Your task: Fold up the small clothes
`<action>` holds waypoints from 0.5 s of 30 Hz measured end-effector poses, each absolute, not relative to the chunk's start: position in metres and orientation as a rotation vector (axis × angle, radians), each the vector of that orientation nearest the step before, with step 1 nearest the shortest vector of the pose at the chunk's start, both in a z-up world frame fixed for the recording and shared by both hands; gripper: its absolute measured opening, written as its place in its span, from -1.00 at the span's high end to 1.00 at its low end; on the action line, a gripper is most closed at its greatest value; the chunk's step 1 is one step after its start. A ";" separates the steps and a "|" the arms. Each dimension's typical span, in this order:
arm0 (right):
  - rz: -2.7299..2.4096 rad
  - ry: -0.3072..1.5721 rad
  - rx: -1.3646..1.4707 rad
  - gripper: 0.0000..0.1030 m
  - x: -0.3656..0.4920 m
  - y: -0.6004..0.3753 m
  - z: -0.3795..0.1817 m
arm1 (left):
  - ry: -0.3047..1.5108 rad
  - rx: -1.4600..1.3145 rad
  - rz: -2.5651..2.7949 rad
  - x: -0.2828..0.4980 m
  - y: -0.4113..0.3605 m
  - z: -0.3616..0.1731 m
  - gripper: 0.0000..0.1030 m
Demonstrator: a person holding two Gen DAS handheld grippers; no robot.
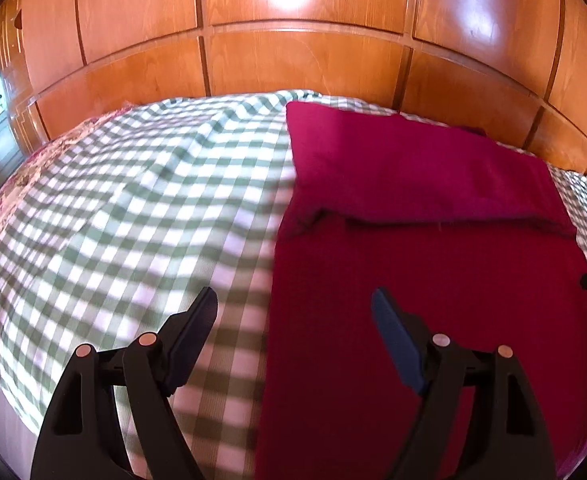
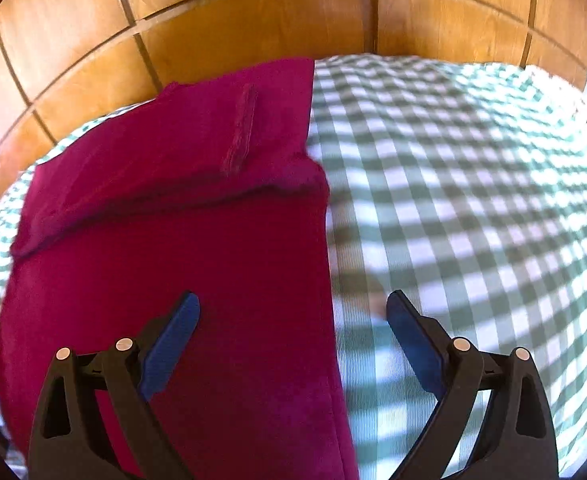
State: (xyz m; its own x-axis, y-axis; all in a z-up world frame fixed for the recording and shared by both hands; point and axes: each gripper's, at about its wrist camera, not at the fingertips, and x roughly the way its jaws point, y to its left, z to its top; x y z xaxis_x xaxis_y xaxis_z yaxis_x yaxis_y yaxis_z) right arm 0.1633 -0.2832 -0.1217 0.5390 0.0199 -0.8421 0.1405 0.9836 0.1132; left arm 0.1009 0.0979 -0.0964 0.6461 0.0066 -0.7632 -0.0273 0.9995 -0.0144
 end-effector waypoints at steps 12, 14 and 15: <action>0.136 1.083 0.217 -0.78 0.079 -0.276 -0.118 | 0.961 -0.009 -0.068 0.036 0.112 -0.111 -0.03; 0.169 1.102 0.225 -0.72 0.059 -0.274 -0.117 | 0.976 -0.020 -0.121 0.023 0.116 -0.109 0.11; 0.178 1.109 0.226 -0.71 0.053 -0.274 -0.117 | 0.990 -0.026 -0.160 0.014 0.118 -0.109 0.12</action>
State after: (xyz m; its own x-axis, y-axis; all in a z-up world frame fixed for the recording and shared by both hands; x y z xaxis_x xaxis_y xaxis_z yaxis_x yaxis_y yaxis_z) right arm 0.0534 -0.2737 -0.1169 0.4357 0.2534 -0.8637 -0.0292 0.9630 0.2678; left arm 0.0137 0.1177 -0.1091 0.5378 -0.1458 -0.8304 0.1224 0.9880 -0.0942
